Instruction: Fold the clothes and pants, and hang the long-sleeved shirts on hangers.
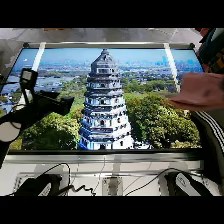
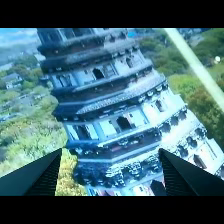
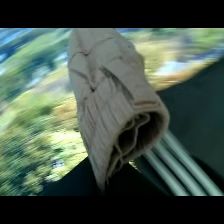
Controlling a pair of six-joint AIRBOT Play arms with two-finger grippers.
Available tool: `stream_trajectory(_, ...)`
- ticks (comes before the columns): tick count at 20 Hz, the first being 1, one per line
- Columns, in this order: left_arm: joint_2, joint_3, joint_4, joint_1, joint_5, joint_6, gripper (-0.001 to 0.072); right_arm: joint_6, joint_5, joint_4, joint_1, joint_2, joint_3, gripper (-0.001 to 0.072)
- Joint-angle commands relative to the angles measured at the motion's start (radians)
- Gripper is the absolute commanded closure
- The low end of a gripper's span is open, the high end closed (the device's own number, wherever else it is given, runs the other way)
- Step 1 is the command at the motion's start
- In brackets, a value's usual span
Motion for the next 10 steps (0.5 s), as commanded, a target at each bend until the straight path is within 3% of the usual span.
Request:
stream_trajectory(1,0.048,0.001,0.005,0.007,-0.001,0.000,0.0003,0.056,0.075,-0.172,-0.253,0.132,0.005,0.0684)
stream_trajectory(6,0.047,0.001,0.005,0.007,-0.001,0.000,0.0003,0.056,0.219,-0.192,-0.605,0.200,0.003,0.0669)
stream_trajectory(8,0.047,0.001,0.005,0.007,-0.001,0.000,0.0003,0.119,0.241,-0.188,-0.667,0.203,0.003,0.0651)
stream_trajectory(9,0.047,0.001,0.005,0.007,-0.001,0.000,0.0003,0.140,0.243,-0.186,-0.676,0.202,0.003,0.0536)
stream_trajectory(10,0.047,0.001,0.005,0.007,-0.001,0.000,0.0004,0.144,0.251,-0.185,-0.676,0.202,0.003,0.0331)
